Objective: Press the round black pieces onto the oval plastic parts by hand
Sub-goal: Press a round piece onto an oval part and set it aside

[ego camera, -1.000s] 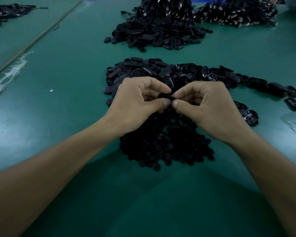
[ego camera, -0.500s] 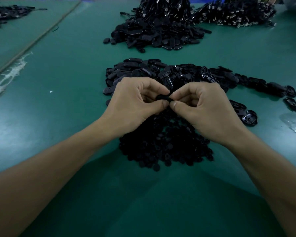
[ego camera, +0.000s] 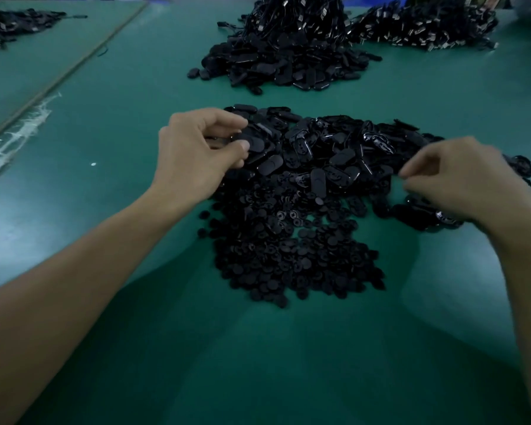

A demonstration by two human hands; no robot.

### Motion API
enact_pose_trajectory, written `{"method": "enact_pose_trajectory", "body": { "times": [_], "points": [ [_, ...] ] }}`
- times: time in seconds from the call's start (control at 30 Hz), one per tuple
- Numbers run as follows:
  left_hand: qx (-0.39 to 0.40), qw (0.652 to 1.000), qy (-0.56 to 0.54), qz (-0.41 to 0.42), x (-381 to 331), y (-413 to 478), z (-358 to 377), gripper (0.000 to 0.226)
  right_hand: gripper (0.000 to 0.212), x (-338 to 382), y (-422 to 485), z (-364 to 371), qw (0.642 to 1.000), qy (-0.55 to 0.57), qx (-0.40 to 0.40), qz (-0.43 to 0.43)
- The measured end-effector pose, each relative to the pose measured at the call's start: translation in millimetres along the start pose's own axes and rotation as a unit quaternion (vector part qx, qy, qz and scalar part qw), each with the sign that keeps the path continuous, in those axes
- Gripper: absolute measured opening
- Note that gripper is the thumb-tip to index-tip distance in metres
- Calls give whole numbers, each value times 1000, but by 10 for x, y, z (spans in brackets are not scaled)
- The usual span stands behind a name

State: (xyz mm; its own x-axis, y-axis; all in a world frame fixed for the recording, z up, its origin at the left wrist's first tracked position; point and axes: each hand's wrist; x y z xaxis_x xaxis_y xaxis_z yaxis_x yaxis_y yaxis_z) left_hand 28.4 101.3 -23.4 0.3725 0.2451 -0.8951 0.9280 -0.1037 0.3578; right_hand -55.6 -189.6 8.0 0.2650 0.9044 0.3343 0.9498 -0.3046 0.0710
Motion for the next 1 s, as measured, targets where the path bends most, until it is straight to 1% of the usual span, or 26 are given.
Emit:
{"method": "enact_pose_trajectory", "body": {
  "times": [0.07,0.13,0.27,0.33,0.47,0.63,0.77,0.83,0.9,1.0],
  "points": [
    [-5,999,35,11,37,20,-17,23,22,-93,38,-37,997,-23,61,37],
    [-10,998,61,20,72,27,-27,18,16,-134,57,-61,995,-24,81,52],
    [-24,992,115,49,92,-5,-26,14,12,-148,50,-73,994,2,89,63],
    [-28,989,134,57,99,-16,-17,14,14,-152,42,-83,994,9,91,67],
    [-34,984,167,59,142,-6,-42,20,16,-161,31,-113,994,-17,86,69],
    [-27,977,207,52,217,1,-52,23,17,-139,21,-96,994,-35,88,59],
    [-26,972,224,57,219,-11,-42,23,21,-120,33,-48,994,-44,96,20],
    [-26,973,221,65,196,-20,-32,23,23,-101,19,-25,997,-41,70,-6],
    [-27,974,210,77,144,-39,-3,18,22,-60,-1,-1,999,-15,12,-36],
    [-16,979,177,101,35,-94,67,4,19,78,-51,39,990,73,-80,-90]
  ]
}}
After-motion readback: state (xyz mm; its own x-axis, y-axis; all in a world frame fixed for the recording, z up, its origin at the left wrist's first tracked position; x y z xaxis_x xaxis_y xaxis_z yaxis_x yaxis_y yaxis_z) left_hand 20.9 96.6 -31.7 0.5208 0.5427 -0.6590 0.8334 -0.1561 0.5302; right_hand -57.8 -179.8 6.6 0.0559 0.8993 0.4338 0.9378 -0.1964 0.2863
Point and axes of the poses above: each hand's wrist, its own y-axis towards the middle knuckle, its own z-axis out of the palm, x = y × z, and after that the axes turned 6 degrees about -y, right-handed
